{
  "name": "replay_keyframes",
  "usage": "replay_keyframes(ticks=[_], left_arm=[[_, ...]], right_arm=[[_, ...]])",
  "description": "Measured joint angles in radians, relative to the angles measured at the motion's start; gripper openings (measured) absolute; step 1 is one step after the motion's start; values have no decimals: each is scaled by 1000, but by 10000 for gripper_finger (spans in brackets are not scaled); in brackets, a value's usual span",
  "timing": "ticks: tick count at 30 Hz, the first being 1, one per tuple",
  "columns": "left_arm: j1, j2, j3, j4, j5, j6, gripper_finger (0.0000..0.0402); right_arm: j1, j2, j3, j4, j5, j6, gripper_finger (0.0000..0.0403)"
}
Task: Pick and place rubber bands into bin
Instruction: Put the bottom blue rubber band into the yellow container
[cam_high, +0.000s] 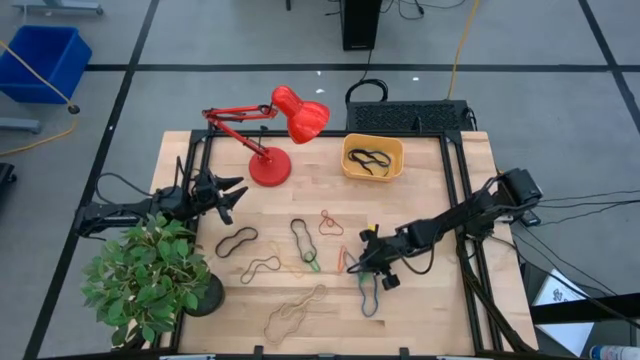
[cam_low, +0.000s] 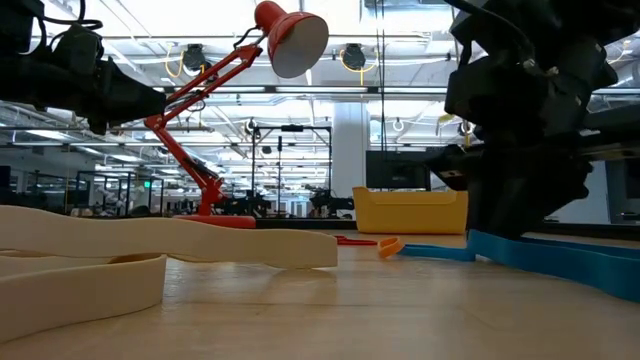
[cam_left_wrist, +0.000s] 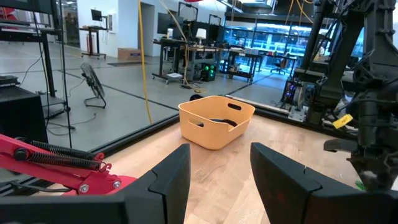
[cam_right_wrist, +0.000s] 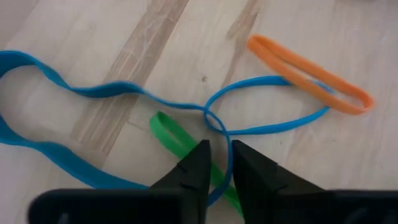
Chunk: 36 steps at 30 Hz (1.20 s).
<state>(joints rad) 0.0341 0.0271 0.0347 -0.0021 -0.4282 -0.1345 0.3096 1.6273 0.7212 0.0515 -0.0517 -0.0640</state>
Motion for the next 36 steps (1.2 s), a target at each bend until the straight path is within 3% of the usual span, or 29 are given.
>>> replay_keyframes(ticks=[5,15,26,36], left_arm=[[0,0,0,0,0,0,173],[0,0,1,-1,-1,0,173],[0,0,0,3,-1,0,173],[0,0,0,4,-1,0,173]], right_arm=[[0,-23,0,4,0,23,6],[-18,-123,0,-29,8,24,3],[-109,-425,0,-34,272,-17,1],[-224,-721,0,55,450,-61,1]])
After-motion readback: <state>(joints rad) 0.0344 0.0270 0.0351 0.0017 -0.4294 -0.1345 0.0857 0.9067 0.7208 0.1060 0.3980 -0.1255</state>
